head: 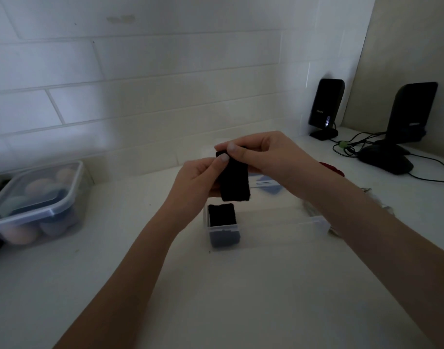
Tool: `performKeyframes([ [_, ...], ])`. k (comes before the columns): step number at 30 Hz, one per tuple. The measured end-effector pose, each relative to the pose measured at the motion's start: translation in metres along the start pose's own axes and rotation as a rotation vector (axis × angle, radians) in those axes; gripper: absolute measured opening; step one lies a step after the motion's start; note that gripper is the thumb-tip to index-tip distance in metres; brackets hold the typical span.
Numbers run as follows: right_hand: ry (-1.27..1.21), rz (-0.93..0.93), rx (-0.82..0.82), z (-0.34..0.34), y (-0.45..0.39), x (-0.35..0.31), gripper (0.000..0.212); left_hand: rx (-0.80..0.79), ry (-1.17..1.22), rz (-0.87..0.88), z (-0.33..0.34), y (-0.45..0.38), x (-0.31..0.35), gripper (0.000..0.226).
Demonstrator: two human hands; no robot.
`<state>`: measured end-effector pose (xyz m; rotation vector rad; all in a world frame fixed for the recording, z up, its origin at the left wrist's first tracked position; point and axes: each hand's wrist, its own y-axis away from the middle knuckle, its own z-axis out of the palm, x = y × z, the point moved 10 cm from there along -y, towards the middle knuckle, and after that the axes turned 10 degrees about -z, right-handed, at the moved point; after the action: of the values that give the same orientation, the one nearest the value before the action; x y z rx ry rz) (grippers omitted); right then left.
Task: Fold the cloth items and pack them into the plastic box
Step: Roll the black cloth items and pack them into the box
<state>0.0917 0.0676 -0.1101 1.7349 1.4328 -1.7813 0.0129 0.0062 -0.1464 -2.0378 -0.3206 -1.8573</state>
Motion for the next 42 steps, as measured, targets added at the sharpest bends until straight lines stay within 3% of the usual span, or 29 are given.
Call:
performKeyframes([
  [5, 0.077, 0.071, -0.019, -0.009, 0.0, 0.002, 0.02, 0.093, -0.076, 0.08, -0.008, 0.0, 0.007, 0.028],
  [9, 0.228, 0.206, -0.132, -0.016, 0.008, 0.006, 0.007, 0.249, -0.144, 0.16, -0.029, 0.003, 0.014, 0.048],
  [12, 0.391, 0.309, -0.224, -0.014, 0.015, 0.018, 0.002, 0.349, -0.32, 0.243, -0.036, 0.006, 0.018, 0.045],
  [21, 0.605, 0.302, -0.261, 0.003, 0.02, 0.033, 0.007, 0.305, -0.708, 0.298, -0.011, 0.009, 0.018, 0.048],
  [26, 0.843, 0.18, -0.261, 0.018, 0.017, 0.032, 0.018, 0.282, -0.778, 0.306, -0.007, 0.01, 0.02, 0.052],
  [30, 0.939, 0.209, -0.245, 0.023, 0.021, 0.038, 0.031, 0.276, -0.789, 0.3, -0.005, 0.01, 0.02, 0.05],
  [35, 0.996, 0.269, -0.278, 0.022, 0.025, 0.043, 0.023, 0.247, -0.848, 0.294, 0.001, 0.01, 0.017, 0.052],
  [37, 1.017, 0.283, -0.326, 0.024, 0.026, 0.044, 0.01, 0.238, -0.857, 0.291, 0.002, 0.01, 0.017, 0.051],
  [42, 1.009, 0.338, -0.58, 0.031, 0.039, 0.041, 0.028, 0.22, -0.869, 0.283, 0.004, 0.01, 0.018, 0.049],
])
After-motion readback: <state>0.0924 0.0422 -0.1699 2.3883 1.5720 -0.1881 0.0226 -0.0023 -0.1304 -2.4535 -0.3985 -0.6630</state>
